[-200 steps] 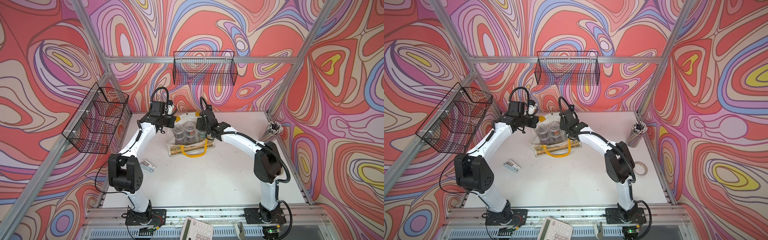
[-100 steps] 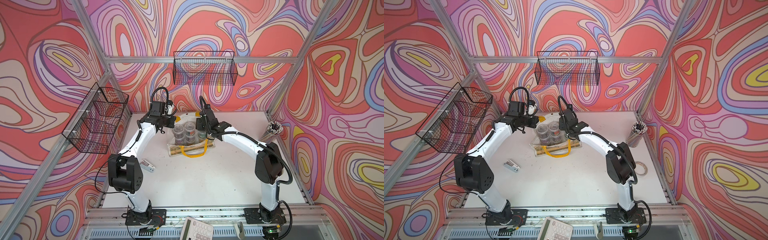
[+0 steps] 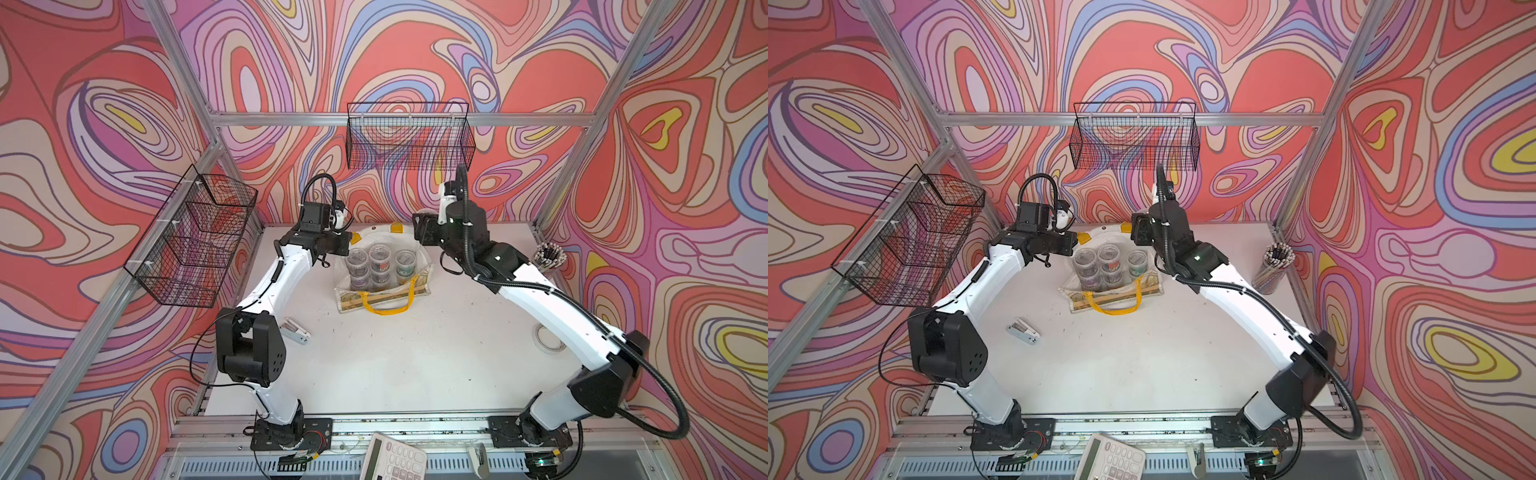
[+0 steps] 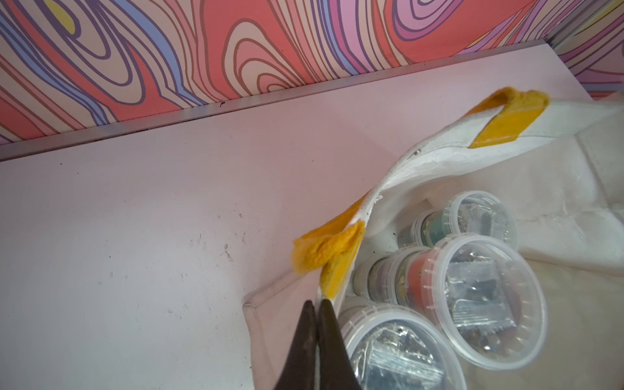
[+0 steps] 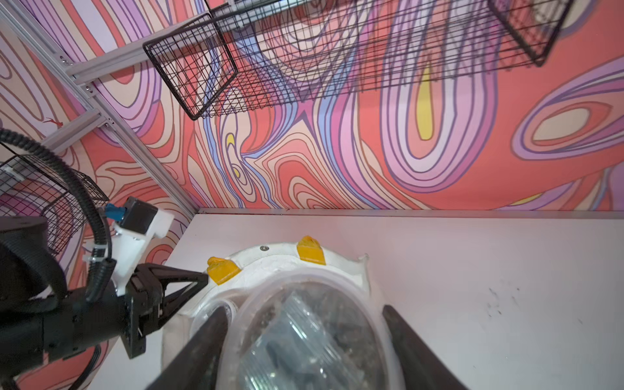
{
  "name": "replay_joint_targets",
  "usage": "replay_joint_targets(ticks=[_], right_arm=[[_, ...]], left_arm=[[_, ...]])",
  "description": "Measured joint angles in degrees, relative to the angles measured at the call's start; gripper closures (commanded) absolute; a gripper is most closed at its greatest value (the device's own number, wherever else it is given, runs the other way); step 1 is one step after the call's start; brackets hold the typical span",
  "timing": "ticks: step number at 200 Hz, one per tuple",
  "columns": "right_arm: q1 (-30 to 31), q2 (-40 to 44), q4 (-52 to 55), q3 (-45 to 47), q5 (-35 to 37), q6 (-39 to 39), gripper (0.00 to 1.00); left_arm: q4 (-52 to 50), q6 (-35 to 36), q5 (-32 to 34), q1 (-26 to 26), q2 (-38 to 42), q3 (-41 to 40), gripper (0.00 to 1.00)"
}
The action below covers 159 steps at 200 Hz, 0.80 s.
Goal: Take out the seed jars from the canvas bag
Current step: Place the seed jar at the center of the board.
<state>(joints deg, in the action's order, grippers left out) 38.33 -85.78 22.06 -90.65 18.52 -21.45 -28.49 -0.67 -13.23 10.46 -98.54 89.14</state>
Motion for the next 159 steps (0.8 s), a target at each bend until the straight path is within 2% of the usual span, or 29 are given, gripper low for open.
replay_joint_targets(ticks=[38,77,115,159], right_arm=[[0.0,11.39,1.68,14.69,3.19,-0.83,0.49],[0.0,18.82,-0.24,32.61,4.76,-3.63,0.49],[0.0,20.59,-8.33,46.99,4.09,-5.27,0.48],[0.0,19.19,-21.57,55.91,2.82,-6.03,0.47]], left_arm=[[-0.15,-0.48,0.24,0.0,0.0,0.0,1.0],[-0.46,-1.01,0.87,0.0,0.0,0.0,1.0],[-0.5,-1.38,1.09,0.0,0.0,0.0,1.0],[-0.5,-1.62,1.09,0.0,0.02,-0.07,1.0]])
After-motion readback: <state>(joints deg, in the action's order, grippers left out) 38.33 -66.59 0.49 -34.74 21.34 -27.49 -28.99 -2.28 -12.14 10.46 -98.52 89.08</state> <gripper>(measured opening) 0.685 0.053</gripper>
